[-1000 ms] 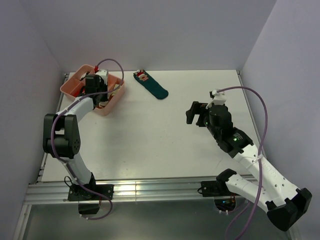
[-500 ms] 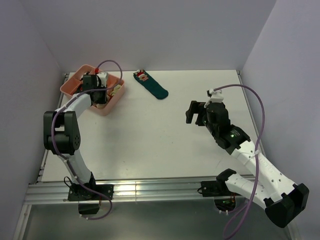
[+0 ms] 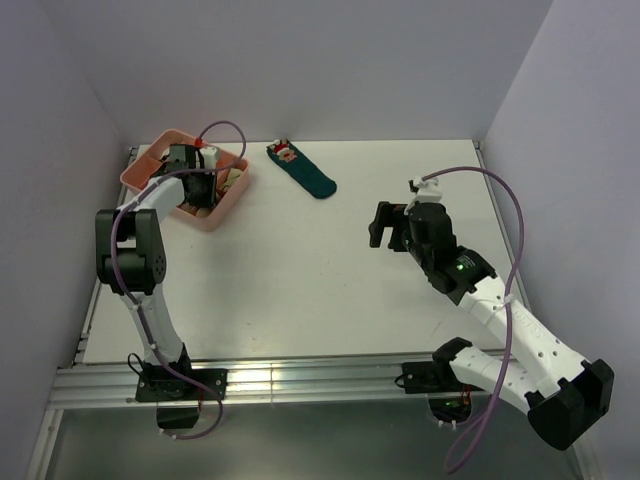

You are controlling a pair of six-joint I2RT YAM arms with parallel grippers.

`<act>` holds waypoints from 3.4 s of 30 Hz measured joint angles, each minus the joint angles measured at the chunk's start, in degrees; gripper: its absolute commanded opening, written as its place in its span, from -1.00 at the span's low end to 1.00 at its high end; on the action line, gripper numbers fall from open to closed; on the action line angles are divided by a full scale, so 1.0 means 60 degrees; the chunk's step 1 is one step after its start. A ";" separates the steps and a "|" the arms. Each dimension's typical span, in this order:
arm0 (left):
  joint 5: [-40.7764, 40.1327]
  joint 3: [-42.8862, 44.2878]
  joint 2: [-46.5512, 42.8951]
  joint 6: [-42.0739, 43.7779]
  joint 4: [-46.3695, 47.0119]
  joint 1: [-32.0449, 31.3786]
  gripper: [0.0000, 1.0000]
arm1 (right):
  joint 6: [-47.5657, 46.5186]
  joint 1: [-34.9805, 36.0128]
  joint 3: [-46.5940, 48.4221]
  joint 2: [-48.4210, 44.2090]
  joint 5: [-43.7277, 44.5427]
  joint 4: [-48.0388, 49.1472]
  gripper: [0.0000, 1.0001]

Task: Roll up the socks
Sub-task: Place the sock in the storage box.

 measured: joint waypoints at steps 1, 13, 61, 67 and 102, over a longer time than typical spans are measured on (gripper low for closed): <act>0.0026 0.0095 0.0073 0.0000 -0.0076 0.0000 -0.63 | 0.0000 0.0000 0.0000 0.0015 -0.0004 0.0004 0.99; 0.0149 0.0572 0.0328 -0.0033 -0.0565 0.0044 -0.29 | 0.0000 -0.0044 0.0000 0.0229 -0.0222 0.0007 0.99; 0.0142 0.1486 0.0572 -0.0270 -0.1632 -0.0033 -0.06 | 0.0004 -0.0135 0.0255 0.0761 -0.0943 0.0091 0.95; -0.0138 0.1643 0.0568 -0.0291 -0.1847 -0.0131 -0.08 | 0.0004 -0.0142 0.0379 0.0794 -0.1053 0.0131 0.94; -0.0776 -0.0335 -0.0747 -0.0576 -0.0142 -0.0433 -0.50 | 0.0477 -0.0146 0.0313 0.0488 -0.1585 0.0153 0.92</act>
